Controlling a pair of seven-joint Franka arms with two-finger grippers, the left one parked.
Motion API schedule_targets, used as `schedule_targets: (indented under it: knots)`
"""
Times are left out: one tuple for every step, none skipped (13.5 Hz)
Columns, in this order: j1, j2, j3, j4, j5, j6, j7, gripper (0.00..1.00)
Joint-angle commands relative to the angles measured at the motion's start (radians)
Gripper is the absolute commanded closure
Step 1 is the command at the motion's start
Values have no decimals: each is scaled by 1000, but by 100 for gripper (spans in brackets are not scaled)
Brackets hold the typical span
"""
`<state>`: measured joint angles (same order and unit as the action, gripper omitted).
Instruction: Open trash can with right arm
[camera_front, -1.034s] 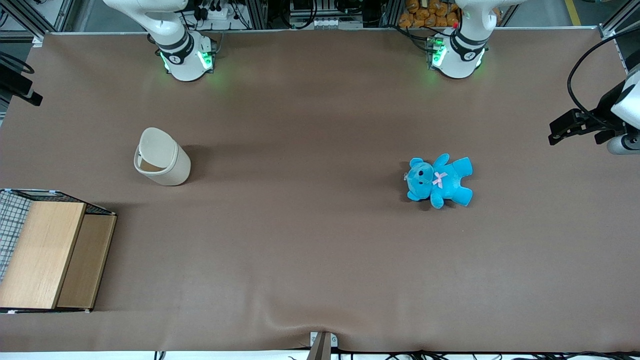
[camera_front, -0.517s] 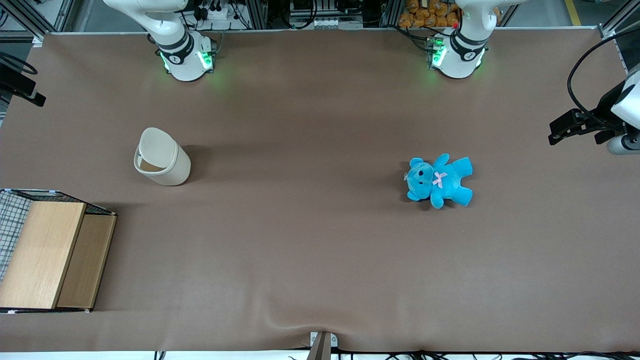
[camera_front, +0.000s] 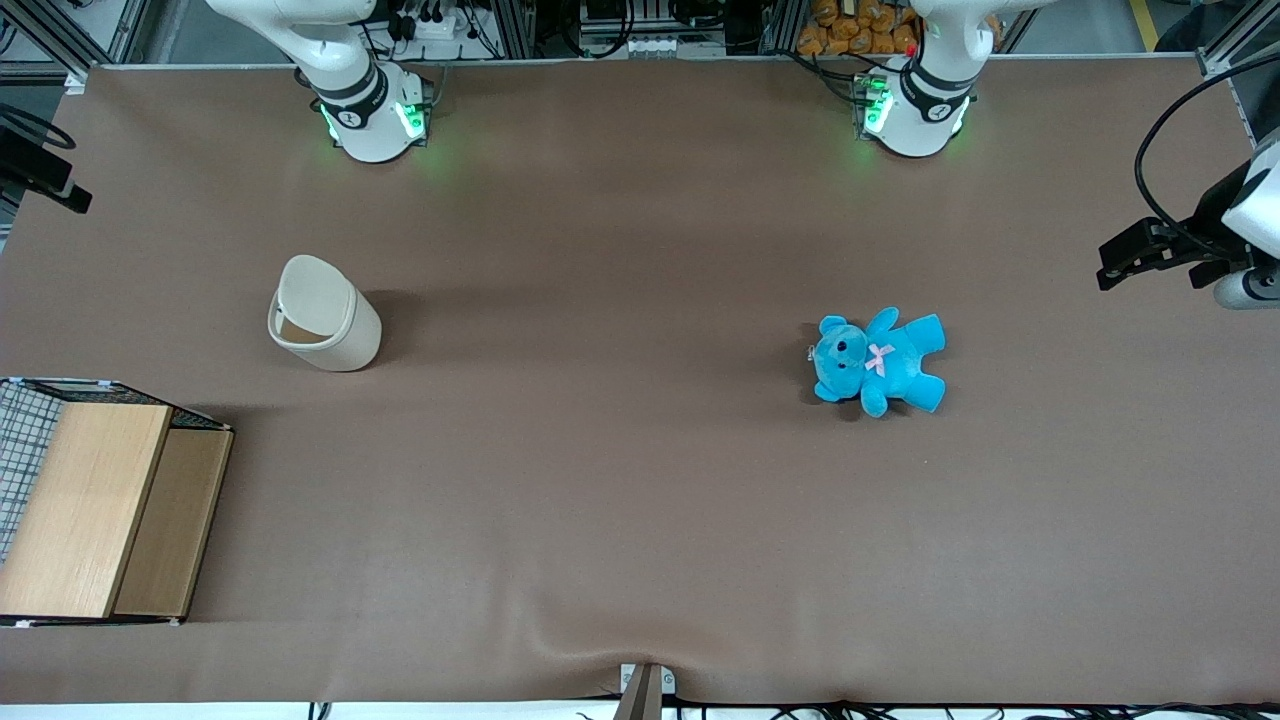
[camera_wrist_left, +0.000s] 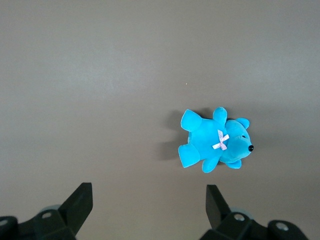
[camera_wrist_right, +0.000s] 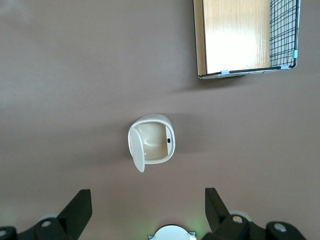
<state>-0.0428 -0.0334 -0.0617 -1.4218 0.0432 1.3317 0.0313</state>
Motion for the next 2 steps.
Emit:
schedule_targets:
  knots:
    - [-3, -16, 6, -16, 1, 7, 7, 0]
    - [-5, -16, 6, -14, 1, 9, 9, 0]
